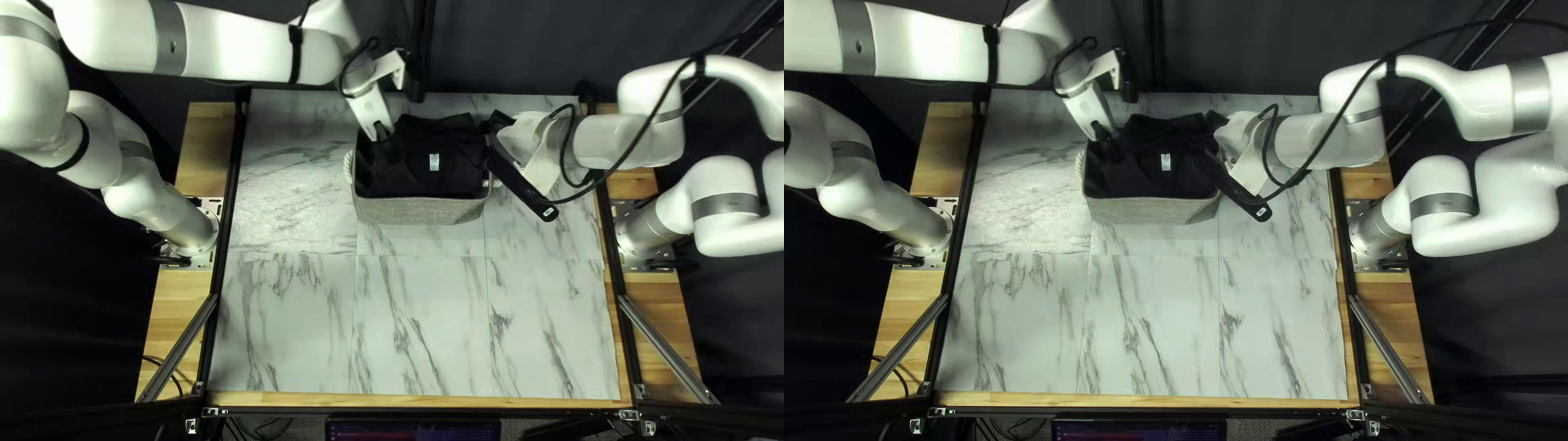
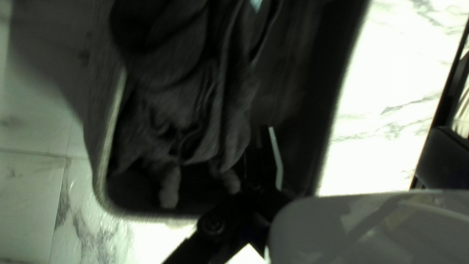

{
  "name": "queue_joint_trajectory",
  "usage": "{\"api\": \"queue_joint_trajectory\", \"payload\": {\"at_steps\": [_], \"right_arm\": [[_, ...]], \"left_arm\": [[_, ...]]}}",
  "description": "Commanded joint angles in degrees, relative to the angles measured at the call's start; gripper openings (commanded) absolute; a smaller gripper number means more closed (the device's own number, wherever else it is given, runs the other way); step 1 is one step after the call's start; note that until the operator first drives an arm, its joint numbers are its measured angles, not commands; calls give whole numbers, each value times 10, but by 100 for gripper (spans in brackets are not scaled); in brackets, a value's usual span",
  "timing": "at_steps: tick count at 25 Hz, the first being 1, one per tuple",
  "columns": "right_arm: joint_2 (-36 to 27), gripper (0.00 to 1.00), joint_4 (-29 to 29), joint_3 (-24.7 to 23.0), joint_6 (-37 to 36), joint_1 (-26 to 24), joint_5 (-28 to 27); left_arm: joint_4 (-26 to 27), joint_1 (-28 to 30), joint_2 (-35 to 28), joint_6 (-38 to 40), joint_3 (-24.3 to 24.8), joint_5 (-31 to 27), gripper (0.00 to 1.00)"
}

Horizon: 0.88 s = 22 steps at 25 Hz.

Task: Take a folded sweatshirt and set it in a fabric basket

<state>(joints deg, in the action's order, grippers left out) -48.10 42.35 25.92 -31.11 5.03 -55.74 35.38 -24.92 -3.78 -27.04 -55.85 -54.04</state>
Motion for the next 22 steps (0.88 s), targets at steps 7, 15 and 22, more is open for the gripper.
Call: {"api": "queue_joint_trajectory", "payload": {"at_steps": [7,15,22], "right_arm": [[64,100,-73,58,13,-9,16],[163,100,-200,121,-101,-128,92],[277,100,-242,209,-82,-152,78]], "left_arm": [[29,-24,-251,-94,199,-45,100],[-24,101,-340,52,281,-3,100],[-139,226,-486,165,333,-34,100]]}}
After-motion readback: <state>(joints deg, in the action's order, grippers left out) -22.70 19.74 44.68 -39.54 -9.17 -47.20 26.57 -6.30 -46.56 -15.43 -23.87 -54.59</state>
